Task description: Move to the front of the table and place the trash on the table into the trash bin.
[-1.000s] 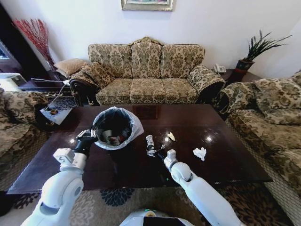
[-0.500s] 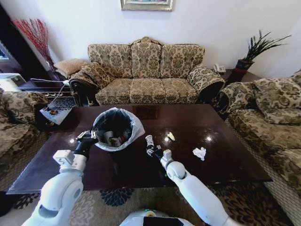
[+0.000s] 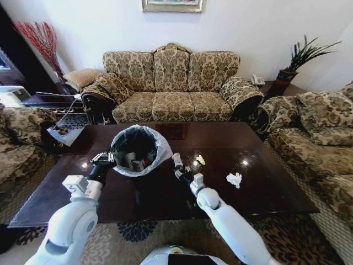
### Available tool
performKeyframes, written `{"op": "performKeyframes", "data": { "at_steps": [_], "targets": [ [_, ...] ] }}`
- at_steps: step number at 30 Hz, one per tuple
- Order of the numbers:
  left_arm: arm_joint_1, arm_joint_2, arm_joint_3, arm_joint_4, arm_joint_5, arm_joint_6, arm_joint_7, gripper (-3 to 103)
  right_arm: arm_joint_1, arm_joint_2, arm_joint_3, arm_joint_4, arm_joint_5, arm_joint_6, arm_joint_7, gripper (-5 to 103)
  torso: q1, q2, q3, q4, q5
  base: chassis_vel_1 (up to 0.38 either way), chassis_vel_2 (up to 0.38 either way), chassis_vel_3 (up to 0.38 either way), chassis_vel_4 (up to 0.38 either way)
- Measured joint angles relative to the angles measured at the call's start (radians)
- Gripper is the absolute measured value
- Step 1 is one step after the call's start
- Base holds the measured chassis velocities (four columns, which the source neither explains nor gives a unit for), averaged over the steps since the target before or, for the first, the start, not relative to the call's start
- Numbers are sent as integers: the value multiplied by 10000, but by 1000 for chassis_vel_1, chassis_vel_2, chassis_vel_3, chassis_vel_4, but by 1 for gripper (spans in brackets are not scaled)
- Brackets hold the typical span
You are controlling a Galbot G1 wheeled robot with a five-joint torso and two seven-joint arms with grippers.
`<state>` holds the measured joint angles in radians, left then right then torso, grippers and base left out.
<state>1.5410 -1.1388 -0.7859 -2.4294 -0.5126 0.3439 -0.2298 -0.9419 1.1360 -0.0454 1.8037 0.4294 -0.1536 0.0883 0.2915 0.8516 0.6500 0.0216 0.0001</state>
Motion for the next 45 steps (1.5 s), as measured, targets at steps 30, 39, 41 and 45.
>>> {"op": "performKeyframes", "data": {
  "at_steps": [30, 39, 41, 45],
  "targets": [
    [-303, -304, 331, 513, 369, -20, 232, 3, 3860, -1119, -3707, 3178, 2739, -1364, 498, 57, 0, 0, 0, 1, -2, 0, 0, 0, 0],
    [-138, -440, 286, 285, 628, 121, 388, 3, 4182, -1028, -3529, 3163, 2589, -1127, 360, 89, 0, 0, 0, 3, 0, 0, 0, 0, 0],
    [-127, -435, 281, 248, 652, 192, 393, 3, 4237, -1030, -3413, 3210, 2609, -992, 360, 94, 0, 0, 0, 3, -1, 0, 0, 0, 0],
    [-139, -440, 333, 217, 673, 341, 305, 3, 4474, -1102, -2905, 3253, 2800, -715, 753, 100, 0, 0, 0, 5, -1, 0, 0, 0, 0]
  ]
}}
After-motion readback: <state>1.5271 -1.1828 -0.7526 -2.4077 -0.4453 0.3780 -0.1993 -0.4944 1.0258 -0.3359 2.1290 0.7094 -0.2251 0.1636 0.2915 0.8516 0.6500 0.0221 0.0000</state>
